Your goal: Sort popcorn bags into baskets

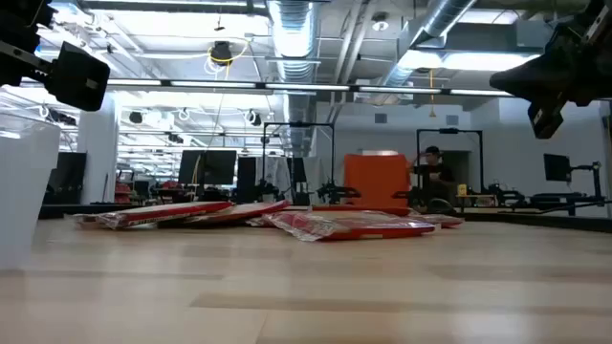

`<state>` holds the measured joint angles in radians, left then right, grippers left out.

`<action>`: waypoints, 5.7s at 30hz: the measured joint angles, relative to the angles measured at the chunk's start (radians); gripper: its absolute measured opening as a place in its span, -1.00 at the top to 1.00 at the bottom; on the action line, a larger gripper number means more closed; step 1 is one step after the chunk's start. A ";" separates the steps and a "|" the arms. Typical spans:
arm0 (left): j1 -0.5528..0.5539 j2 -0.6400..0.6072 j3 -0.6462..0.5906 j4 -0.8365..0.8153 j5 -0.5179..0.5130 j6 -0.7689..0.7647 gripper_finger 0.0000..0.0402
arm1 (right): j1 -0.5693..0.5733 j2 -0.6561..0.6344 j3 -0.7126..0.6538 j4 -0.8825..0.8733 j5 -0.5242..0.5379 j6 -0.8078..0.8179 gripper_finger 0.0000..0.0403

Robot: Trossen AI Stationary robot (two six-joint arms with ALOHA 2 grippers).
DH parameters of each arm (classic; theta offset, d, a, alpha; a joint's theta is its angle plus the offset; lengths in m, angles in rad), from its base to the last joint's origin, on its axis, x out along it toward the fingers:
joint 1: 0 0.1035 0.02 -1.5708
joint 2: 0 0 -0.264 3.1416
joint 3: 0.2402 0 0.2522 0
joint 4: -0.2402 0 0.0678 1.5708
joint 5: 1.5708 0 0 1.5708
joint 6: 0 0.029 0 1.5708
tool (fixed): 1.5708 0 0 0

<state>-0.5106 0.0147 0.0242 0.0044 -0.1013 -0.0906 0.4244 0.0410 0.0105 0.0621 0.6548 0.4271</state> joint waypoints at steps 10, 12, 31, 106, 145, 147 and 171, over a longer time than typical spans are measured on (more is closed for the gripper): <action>0.000 0.000 0.000 0.000 0.000 0.000 -0.49 | 0.000 0.000 0.000 0.000 0.000 0.000 0.79; 0.000 0.000 0.000 0.000 0.000 0.000 -0.49 | 0.000 0.000 0.000 0.000 0.000 0.000 0.78; 0.000 0.000 0.000 0.000 0.000 0.000 -0.49 | 0.000 0.000 0.000 0.000 0.000 0.000 0.79; 0.000 0.000 0.000 0.028 -1.008 -0.989 -0.49 | -0.021 -0.001 0.000 0.001 0.024 0.000 0.78; 0.000 0.000 0.000 -0.041 -1.223 -0.988 -0.49 | -0.030 -0.001 0.000 0.092 0.075 0.220 0.74; 0.006 0.000 0.000 -0.039 -1.238 -1.004 -0.49 | -0.030 -0.001 0.000 0.162 0.081 0.153 0.70; 0.153 0.534 0.640 -0.298 -0.694 -0.868 -0.49 | -0.114 0.416 0.570 -0.361 0.084 0.002 -0.29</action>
<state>-0.3572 0.5486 0.6641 -0.2933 -0.7950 -0.9589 0.3099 0.4574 0.5808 -0.2986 0.7385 0.4295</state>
